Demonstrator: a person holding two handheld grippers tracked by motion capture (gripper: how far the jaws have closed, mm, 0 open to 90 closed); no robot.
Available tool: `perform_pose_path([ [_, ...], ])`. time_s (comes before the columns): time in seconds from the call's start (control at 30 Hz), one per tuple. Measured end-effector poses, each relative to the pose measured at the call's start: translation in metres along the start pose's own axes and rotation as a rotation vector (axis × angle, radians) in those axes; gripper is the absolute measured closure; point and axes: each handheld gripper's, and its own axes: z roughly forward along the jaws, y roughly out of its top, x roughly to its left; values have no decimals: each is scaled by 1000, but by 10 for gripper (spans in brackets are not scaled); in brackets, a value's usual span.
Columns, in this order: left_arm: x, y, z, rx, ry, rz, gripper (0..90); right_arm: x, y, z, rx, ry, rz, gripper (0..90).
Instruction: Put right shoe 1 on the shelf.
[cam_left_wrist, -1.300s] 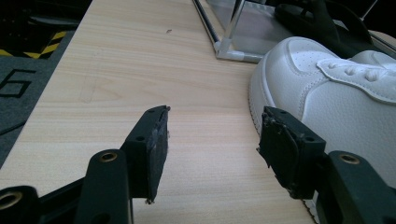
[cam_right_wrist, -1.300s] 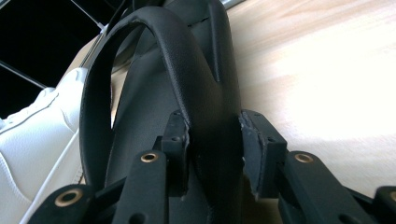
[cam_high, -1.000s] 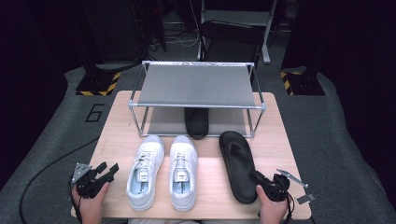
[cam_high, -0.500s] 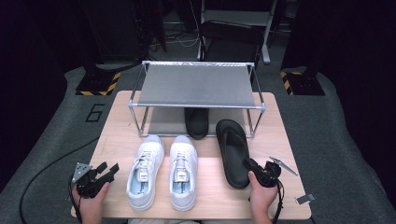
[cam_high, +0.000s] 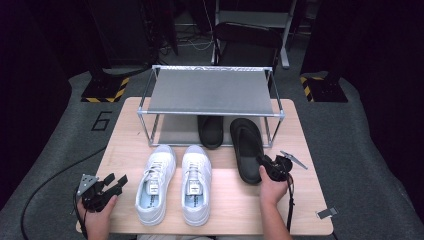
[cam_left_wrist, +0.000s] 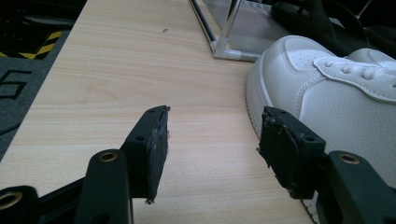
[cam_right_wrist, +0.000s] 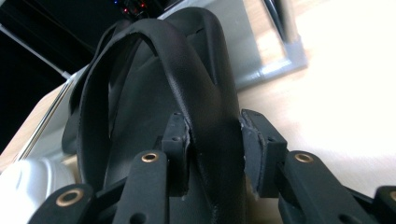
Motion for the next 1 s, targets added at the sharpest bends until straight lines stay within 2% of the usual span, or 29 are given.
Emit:
perform_pose_path([
  [0.07, 0, 0, 1, -11, 3, -4, 422, 6, 3, 9, -2, -3, 9, 641],
  [0.17, 1, 0, 0, -3, -2, -9, 421, 14, 9, 22, 0, -11, -20, 641],
  [0.47, 4, -1, -2, 2, -8, -23, 421, 31, 29, 53, -14, -45, 9, 641],
  [0.6, 4, -1, -3, -3, -5, -16, 421, 35, 37, 66, -27, -60, 39, 642],
  [0.77, 5, -1, -3, 5, -4, -22, 422, 37, 41, 80, -29, -76, 46, 642],
  [0.8, 5, -2, -2, 4, -4, -26, 422, 36, 41, 84, -29, -78, 35, 641],
  [0.93, 5, -3, -2, 5, -2, -16, 422, 35, 42, 94, -32, -90, 39, 641],
  [1.0, 5, -3, -2, 6, -4, -18, 422, 35, 41, 97, -36, -88, 54, 641],
])
